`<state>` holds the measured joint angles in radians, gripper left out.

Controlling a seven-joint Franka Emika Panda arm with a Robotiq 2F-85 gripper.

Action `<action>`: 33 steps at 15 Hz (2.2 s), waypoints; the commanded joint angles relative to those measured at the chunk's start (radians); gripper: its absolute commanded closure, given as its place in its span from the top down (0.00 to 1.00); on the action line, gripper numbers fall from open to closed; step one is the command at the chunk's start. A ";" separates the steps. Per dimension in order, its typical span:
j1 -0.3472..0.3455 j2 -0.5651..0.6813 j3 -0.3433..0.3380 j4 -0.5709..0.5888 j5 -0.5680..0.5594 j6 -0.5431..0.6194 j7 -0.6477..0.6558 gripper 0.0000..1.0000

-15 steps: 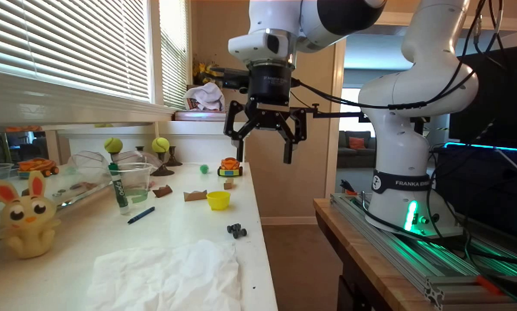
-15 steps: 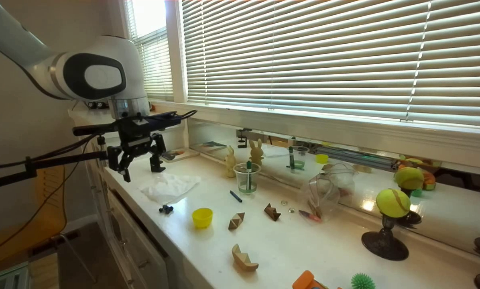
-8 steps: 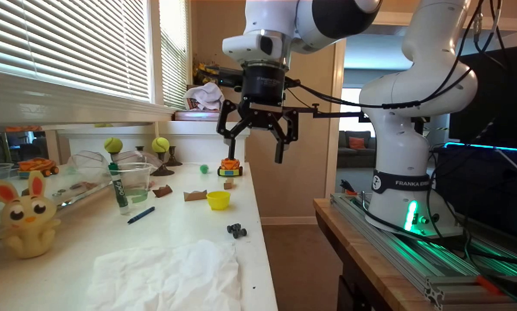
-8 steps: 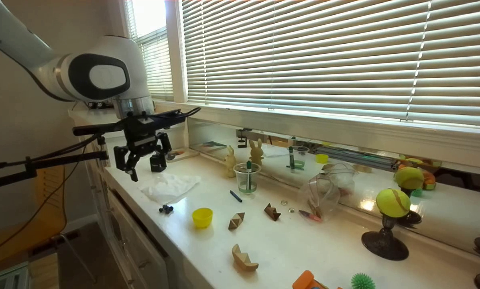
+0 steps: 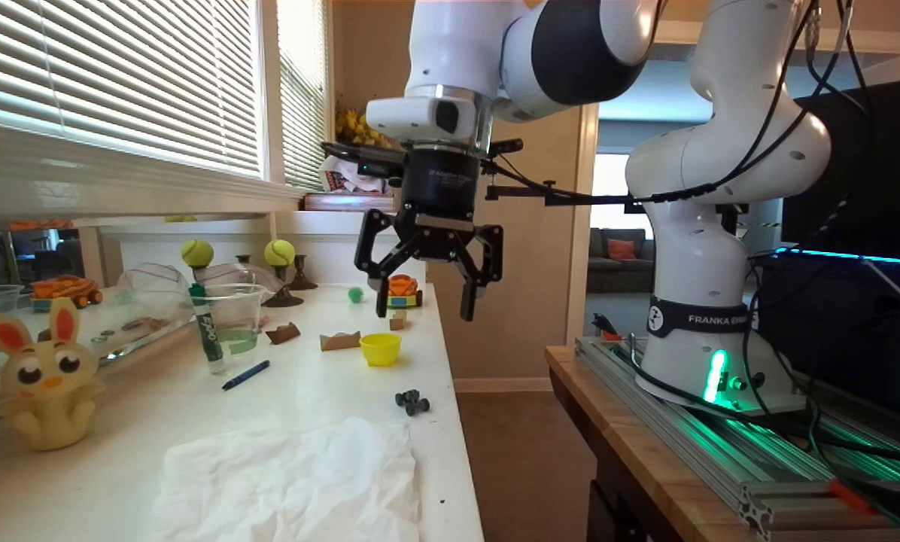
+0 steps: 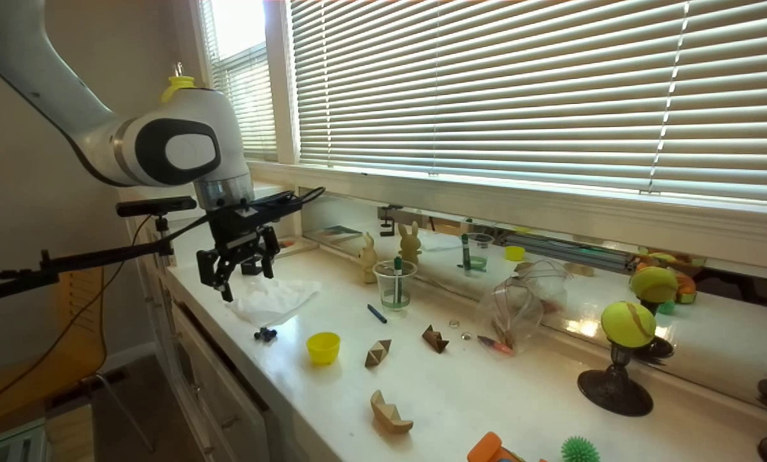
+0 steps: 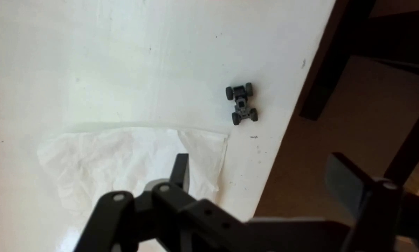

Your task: Move the black toy car from side to side

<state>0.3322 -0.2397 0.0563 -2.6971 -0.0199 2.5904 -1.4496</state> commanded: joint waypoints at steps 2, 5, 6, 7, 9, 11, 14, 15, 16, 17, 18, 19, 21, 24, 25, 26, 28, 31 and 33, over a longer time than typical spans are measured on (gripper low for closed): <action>-0.028 0.090 0.041 0.036 -0.071 -0.011 -0.027 1.00; -0.050 0.132 0.054 0.034 -0.121 0.000 -0.021 1.00; -0.058 0.149 0.057 0.036 -0.137 0.009 -0.018 1.00; -0.068 0.162 0.060 0.037 -0.152 0.014 -0.011 1.00; -0.085 0.185 0.064 0.045 -0.182 0.036 0.006 1.00; -0.100 0.204 0.067 0.054 -0.200 0.073 0.019 1.00; -0.111 0.235 0.072 0.070 -0.204 0.122 0.020 1.00; -0.112 0.245 0.076 0.074 -0.201 0.129 0.017 1.00; -0.113 0.252 0.079 0.075 -0.202 0.136 0.015 1.00; -0.113 0.260 0.083 0.078 -0.206 0.132 0.019 1.00; -0.114 0.266 0.086 0.079 -0.210 0.131 0.021 1.00; -0.115 0.271 0.089 0.078 -0.213 0.132 0.024 1.00; -0.117 0.280 0.092 0.078 -0.230 0.129 0.033 1.00; -0.122 0.287 0.090 0.079 -0.266 0.129 0.050 0.97; -0.123 0.289 0.089 0.079 -0.279 0.130 0.057 0.91; -0.126 0.291 0.088 0.080 -0.287 0.130 0.060 0.72; -0.130 0.294 0.088 0.082 -0.303 0.132 0.070 0.64; -0.133 0.296 0.089 0.085 -0.305 0.134 0.073 0.42; -0.134 0.296 0.089 0.086 -0.300 0.135 0.070 0.27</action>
<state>0.2177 0.0390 0.1321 -2.6266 -0.2787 2.7073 -1.4158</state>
